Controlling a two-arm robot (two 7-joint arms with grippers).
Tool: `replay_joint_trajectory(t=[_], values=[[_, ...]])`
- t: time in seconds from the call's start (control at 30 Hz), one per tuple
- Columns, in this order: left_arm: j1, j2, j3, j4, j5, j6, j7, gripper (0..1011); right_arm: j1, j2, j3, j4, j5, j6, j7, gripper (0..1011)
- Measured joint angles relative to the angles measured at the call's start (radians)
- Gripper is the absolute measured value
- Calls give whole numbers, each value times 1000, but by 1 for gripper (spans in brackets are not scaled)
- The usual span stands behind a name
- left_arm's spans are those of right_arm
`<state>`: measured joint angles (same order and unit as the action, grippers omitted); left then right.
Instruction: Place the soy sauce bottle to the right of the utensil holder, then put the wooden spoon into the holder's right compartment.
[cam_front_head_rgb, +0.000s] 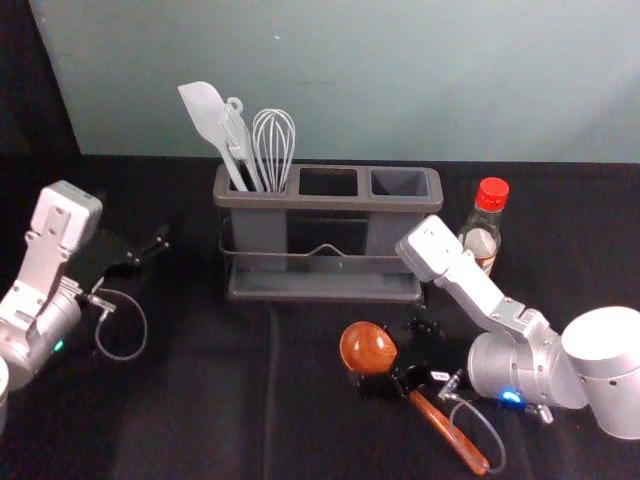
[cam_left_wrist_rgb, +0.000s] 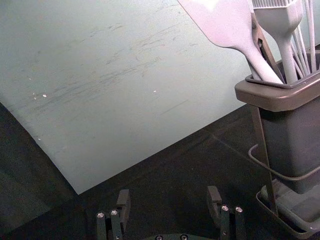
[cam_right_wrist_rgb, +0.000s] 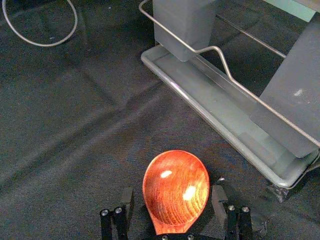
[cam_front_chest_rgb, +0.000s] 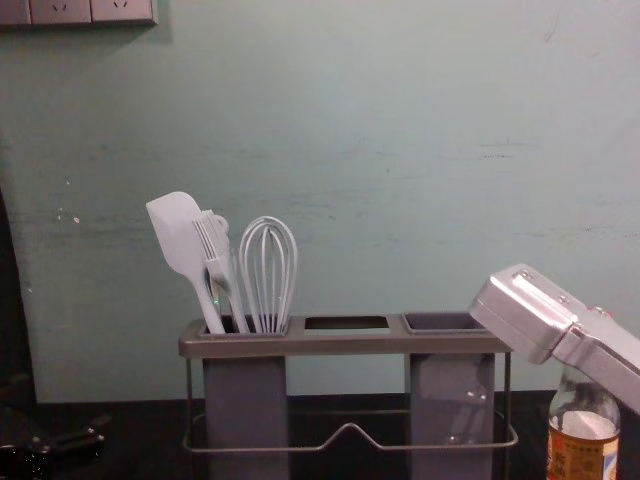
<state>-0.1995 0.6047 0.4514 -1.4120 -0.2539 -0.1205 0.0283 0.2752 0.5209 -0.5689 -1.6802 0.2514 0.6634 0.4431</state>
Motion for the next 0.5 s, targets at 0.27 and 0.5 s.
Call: replay_joint_trajectory(t=[0.27, 0.5], values=[[0, 0, 0, 0, 0, 0, 0, 1005, 2, -16, 3, 20, -19, -2, 17, 1000], [0, 0, 0, 0, 0, 0, 0, 1005, 12, -29, -2, 45, -40, -8, 26, 1000]])
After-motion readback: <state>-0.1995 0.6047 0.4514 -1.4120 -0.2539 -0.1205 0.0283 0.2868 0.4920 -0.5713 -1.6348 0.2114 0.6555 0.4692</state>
